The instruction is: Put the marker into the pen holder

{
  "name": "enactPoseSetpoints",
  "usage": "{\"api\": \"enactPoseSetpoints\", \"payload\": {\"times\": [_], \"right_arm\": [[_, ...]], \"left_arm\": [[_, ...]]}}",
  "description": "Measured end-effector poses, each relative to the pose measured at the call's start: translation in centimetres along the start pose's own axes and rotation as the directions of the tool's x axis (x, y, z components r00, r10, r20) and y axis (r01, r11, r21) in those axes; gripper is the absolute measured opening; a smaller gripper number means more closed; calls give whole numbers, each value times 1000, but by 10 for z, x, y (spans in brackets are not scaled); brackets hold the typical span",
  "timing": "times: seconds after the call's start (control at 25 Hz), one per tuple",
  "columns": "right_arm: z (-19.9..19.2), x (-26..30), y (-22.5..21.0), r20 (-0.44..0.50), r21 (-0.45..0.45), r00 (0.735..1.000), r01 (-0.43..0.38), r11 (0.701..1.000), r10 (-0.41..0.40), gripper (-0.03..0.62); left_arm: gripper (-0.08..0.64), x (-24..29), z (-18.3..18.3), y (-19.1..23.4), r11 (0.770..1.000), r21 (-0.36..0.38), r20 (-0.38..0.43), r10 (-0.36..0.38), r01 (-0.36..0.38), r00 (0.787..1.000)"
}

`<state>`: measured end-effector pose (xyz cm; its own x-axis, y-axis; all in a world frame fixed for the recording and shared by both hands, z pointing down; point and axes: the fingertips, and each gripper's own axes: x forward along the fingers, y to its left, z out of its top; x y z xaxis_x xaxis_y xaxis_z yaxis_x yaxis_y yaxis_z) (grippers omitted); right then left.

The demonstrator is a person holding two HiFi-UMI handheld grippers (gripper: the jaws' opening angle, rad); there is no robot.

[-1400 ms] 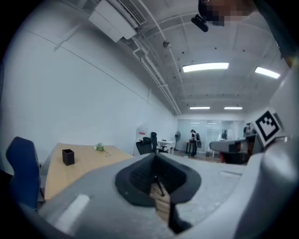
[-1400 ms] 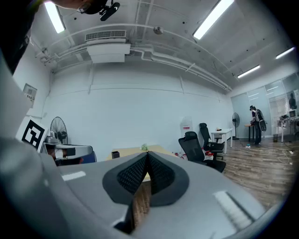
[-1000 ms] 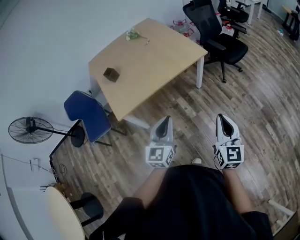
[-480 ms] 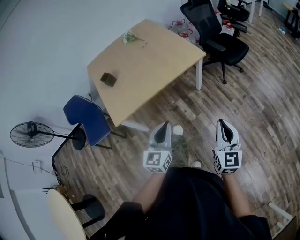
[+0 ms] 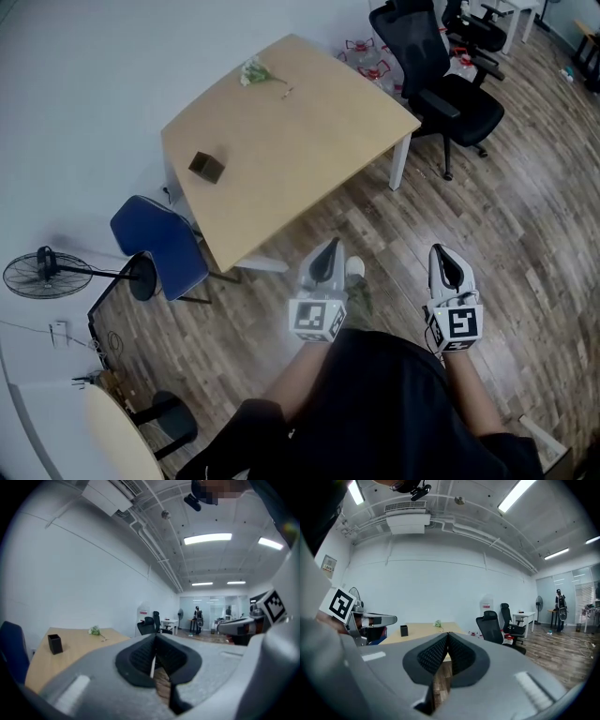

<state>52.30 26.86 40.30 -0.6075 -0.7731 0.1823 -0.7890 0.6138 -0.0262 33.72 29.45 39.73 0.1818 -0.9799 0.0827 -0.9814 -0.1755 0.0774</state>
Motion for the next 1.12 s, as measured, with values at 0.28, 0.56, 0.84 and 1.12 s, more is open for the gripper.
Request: {"api": "enactPoseSetpoints", "payload": {"times": [0.28, 0.56, 0.84, 1.12], "right_arm": [[11, 128, -13, -50, 64, 999, -13, 998, 16, 2], [38, 244, -9, -94, 39, 995, -41, 998, 45, 2], [51, 345, -4, -127, 123, 990, -48, 991, 63, 2], [46, 389, 1, -161, 113, 986, -27, 993, 45, 2]], "left_arm": [[3, 89, 1, 88, 1000, 18, -50, -17, 18, 999], [2, 163, 20, 179, 1000, -6, -42, -3, 3, 999], [3, 219, 15, 260, 998, -68, -81, 3, -9, 997], [2, 261, 23, 308, 998, -57, -60, -22, 18, 998]]}}
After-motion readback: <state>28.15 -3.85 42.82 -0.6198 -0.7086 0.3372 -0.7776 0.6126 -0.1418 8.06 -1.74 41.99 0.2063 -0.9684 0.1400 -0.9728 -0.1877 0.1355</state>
